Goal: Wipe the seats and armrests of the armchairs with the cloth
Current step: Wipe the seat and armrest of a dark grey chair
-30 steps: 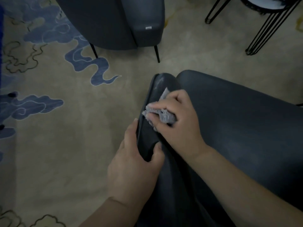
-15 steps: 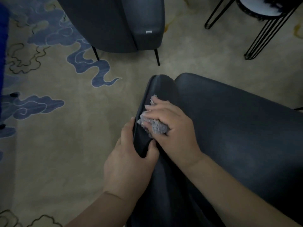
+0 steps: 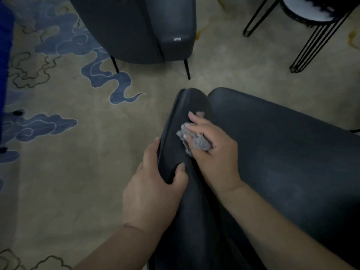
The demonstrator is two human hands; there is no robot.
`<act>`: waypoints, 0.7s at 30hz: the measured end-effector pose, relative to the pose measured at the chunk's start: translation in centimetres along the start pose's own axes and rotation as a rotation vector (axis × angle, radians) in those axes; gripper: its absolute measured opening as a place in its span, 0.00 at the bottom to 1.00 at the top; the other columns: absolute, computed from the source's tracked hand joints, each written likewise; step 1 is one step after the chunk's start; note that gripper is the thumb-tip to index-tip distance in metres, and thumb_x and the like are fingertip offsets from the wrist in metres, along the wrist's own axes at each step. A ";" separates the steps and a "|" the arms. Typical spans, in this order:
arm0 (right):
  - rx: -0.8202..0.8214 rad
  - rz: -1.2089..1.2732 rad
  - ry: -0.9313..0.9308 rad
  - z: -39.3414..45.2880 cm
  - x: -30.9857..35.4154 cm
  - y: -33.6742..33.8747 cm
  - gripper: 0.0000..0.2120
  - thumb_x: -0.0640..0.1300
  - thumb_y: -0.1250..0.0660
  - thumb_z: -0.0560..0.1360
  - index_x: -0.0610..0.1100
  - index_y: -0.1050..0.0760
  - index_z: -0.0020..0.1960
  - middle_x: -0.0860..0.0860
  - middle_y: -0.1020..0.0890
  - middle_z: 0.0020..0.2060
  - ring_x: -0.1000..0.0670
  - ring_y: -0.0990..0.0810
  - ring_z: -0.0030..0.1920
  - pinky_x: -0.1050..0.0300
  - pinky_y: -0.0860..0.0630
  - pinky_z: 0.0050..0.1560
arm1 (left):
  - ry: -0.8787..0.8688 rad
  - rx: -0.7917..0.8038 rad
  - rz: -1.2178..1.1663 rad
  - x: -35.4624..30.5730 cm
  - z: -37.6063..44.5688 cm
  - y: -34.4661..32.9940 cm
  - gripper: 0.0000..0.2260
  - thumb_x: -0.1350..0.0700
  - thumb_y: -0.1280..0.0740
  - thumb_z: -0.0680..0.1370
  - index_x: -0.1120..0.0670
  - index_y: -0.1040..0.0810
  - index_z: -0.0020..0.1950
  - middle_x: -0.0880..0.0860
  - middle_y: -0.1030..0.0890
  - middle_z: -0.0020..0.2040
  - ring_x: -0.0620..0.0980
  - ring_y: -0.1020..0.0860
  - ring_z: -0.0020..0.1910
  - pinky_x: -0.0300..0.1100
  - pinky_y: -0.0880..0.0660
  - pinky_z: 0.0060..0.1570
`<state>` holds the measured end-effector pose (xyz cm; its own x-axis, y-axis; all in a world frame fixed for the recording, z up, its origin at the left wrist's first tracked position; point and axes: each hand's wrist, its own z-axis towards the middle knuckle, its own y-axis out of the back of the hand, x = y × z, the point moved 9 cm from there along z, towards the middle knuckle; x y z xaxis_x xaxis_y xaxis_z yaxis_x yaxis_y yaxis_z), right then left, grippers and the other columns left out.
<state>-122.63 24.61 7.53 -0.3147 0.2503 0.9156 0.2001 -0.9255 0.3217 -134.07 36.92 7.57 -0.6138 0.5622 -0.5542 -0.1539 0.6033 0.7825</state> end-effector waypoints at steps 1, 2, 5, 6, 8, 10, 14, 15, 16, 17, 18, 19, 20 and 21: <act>0.002 0.020 0.013 -0.4 -0.2 0.0 0.11 0.35 0.30 0.73 0.41 0.20 0.55 0.48 0.22 0.62 0.54 0.26 0.66 0.53 0.30 0.68 | 0.006 0.000 0.007 0.0 0.0 0.0 0.29 0.35 0.40 0.69 0.35 0.43 0.69 0.44 0.21 0.58 0.52 0.20 0.50 0.42 0.34 0.42; 0.007 0.024 0.009 0.1 -0.6 -0.1 0.10 0.34 0.30 0.73 0.40 0.20 0.54 0.48 0.23 0.63 0.54 0.26 0.66 0.54 0.30 0.68 | 0.010 -0.005 0.011 0.0 0.0 0.0 0.29 0.35 0.40 0.69 0.36 0.42 0.69 0.44 0.21 0.58 0.52 0.20 0.51 0.42 0.35 0.42; -0.026 -0.023 -0.082 4.3 -2.1 0.0 0.08 0.40 0.32 0.76 0.41 0.21 0.55 0.53 0.25 0.64 0.65 0.25 0.60 0.68 0.29 0.61 | 0.002 -0.022 0.002 -0.1 0.0 0.2 0.29 0.36 0.39 0.69 0.37 0.40 0.70 0.44 0.21 0.58 0.52 0.20 0.51 0.42 0.34 0.42; -0.043 -0.008 -0.147 5.9 -3.0 0.2 0.09 0.42 0.33 0.77 0.41 0.21 0.56 0.57 0.25 0.62 0.70 0.26 0.56 0.75 0.30 0.56 | -0.001 -0.023 -0.007 -0.2 -0.1 0.3 0.29 0.36 0.39 0.70 0.36 0.40 0.70 0.43 0.21 0.58 0.51 0.20 0.51 0.42 0.33 0.43; -0.074 0.032 -0.292 8.0 -5.0 0.4 0.12 0.44 0.34 0.78 0.41 0.23 0.60 0.60 0.24 0.59 0.71 0.26 0.53 0.81 0.33 0.48 | -0.004 -0.013 -0.026 -0.1 -0.2 0.3 0.29 0.36 0.39 0.70 0.35 0.41 0.69 0.42 0.21 0.58 0.49 0.21 0.51 0.43 0.29 0.44; -0.082 0.047 -0.350 7.7 -5.8 0.4 0.12 0.44 0.35 0.78 0.41 0.24 0.59 0.55 0.24 0.63 0.68 0.25 0.55 0.82 0.33 0.47 | -0.005 -0.005 -0.036 -0.1 -0.2 0.3 0.28 0.36 0.39 0.70 0.34 0.41 0.69 0.41 0.22 0.58 0.49 0.21 0.51 0.44 0.27 0.46; -0.052 0.113 -0.293 1.9 -3.9 0.8 0.06 0.42 0.34 0.77 0.46 0.22 0.53 0.52 0.27 0.69 0.62 0.26 0.63 0.72 0.31 0.61 | -0.011 -0.004 -0.035 -0.2 -0.2 0.3 0.28 0.36 0.39 0.70 0.35 0.41 0.69 0.41 0.22 0.58 0.49 0.21 0.51 0.42 0.29 0.45; -0.048 0.130 -0.286 0.3 -3.5 0.9 0.05 0.41 0.33 0.76 0.49 0.21 0.50 0.52 0.27 0.69 0.60 0.28 0.66 0.71 0.32 0.63 | -0.011 0.002 -0.028 -0.2 -0.2 0.2 0.28 0.36 0.39 0.70 0.36 0.41 0.69 0.41 0.22 0.58 0.49 0.21 0.52 0.42 0.29 0.45; -0.050 0.146 -0.283 -0.9 -3.3 0.9 0.06 0.40 0.33 0.76 0.49 0.21 0.50 0.51 0.27 0.69 0.60 0.29 0.67 0.70 0.32 0.64 | -0.009 0.010 -0.024 -0.1 -0.2 0.1 0.28 0.36 0.39 0.70 0.36 0.41 0.69 0.42 0.21 0.58 0.49 0.21 0.52 0.43 0.29 0.46; -0.054 0.156 -0.279 -1.5 -3.1 0.9 0.07 0.39 0.33 0.75 0.49 0.21 0.50 0.50 0.27 0.69 0.60 0.29 0.67 0.70 0.33 0.64 | -0.006 0.015 -0.025 -0.1 -0.2 0.1 0.28 0.36 0.39 0.71 0.36 0.41 0.70 0.42 0.21 0.58 0.49 0.21 0.52 0.43 0.28 0.46; -0.053 0.153 -0.279 -1.4 -3.1 0.9 0.07 0.38 0.33 0.76 0.48 0.21 0.50 0.50 0.27 0.69 0.61 0.30 0.67 0.71 0.33 0.64 | -0.008 0.014 -0.025 -0.1 -0.2 0.1 0.28 0.36 0.39 0.71 0.36 0.41 0.70 0.42 0.21 0.58 0.49 0.21 0.51 0.43 0.28 0.46; -0.051 0.132 -0.279 -0.7 -3.1 0.8 0.06 0.38 0.33 0.76 0.46 0.21 0.50 0.50 0.27 0.69 0.62 0.29 0.66 0.73 0.33 0.62 | -0.013 0.012 -0.024 -0.1 -0.2 0.1 0.29 0.36 0.39 0.71 0.36 0.42 0.70 0.42 0.21 0.58 0.50 0.21 0.52 0.43 0.29 0.45; -0.047 0.107 -0.277 0.5 -3.2 0.7 0.05 0.39 0.33 0.76 0.45 0.22 0.51 0.50 0.26 0.68 0.64 0.28 0.64 0.75 0.33 0.59 | -0.020 0.010 -0.023 -0.1 -0.2 0.1 0.29 0.36 0.40 0.71 0.37 0.42 0.71 0.43 0.21 0.58 0.50 0.21 0.52 0.43 0.30 0.45; -0.051 0.087 -0.270 2.0 -3.3 0.6 0.07 0.40 0.34 0.77 0.41 0.22 0.54 0.52 0.24 0.65 0.68 0.27 0.59 0.77 0.32 0.55 | -0.027 0.009 -0.026 -0.2 -0.2 0.2 0.30 0.36 0.40 0.70 0.37 0.42 0.71 0.43 0.21 0.59 0.50 0.21 0.52 0.43 0.30 0.45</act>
<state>-119.61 23.84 5.15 -0.0391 0.2300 0.9724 0.1661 -0.9581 0.2333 -134.13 36.81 7.83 -0.5884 0.5611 -0.5823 -0.1630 0.6230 0.7650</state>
